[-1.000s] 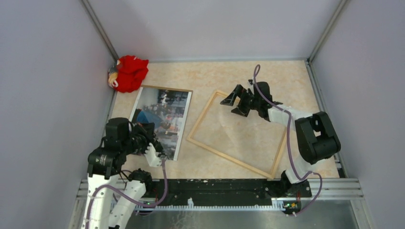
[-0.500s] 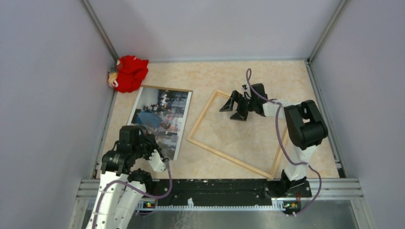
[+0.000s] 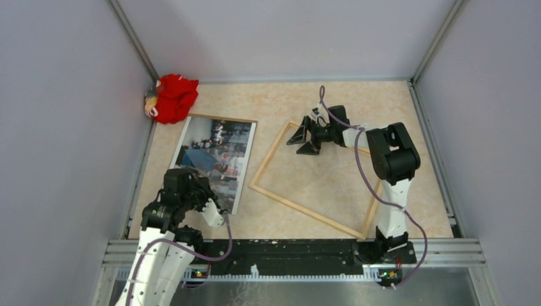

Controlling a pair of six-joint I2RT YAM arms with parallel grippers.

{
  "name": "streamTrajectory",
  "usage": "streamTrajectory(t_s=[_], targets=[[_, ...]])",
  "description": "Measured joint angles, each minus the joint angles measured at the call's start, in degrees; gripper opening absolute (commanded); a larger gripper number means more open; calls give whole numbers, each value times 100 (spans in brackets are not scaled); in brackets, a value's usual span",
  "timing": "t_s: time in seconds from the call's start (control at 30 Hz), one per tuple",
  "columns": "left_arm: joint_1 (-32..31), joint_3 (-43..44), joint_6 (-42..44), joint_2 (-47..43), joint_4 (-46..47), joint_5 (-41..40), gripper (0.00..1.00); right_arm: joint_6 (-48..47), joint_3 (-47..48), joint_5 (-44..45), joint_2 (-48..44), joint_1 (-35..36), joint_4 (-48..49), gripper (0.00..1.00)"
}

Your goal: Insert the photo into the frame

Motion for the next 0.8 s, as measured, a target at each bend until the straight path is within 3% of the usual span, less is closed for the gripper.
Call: streamTrajectory(t_s=[0.07, 0.23, 0.47, 0.63, 0.73, 0.8], targets=[[0, 0, 0, 0, 24, 0, 0, -4, 87, -144, 116, -2, 68, 80], [0, 0, 0, -2, 68, 9, 0, 7, 122, -424, 269, -4, 249, 59], [0, -66, 0, 13, 282, 70, 0, 380, -470, -966, 7, -28, 1172, 45], [0, -114, 0, 122, 608, 199, 0, 533, -658, -1215, -260, -44, 1622, 23], [0, -184, 0, 146, 778, 269, 10, 658, -721, -1257, -271, -44, 1851, 8], [0, -216, -4, 153, 896, 304, 33, 645, -769, -1233, -273, -46, 1825, 0]])
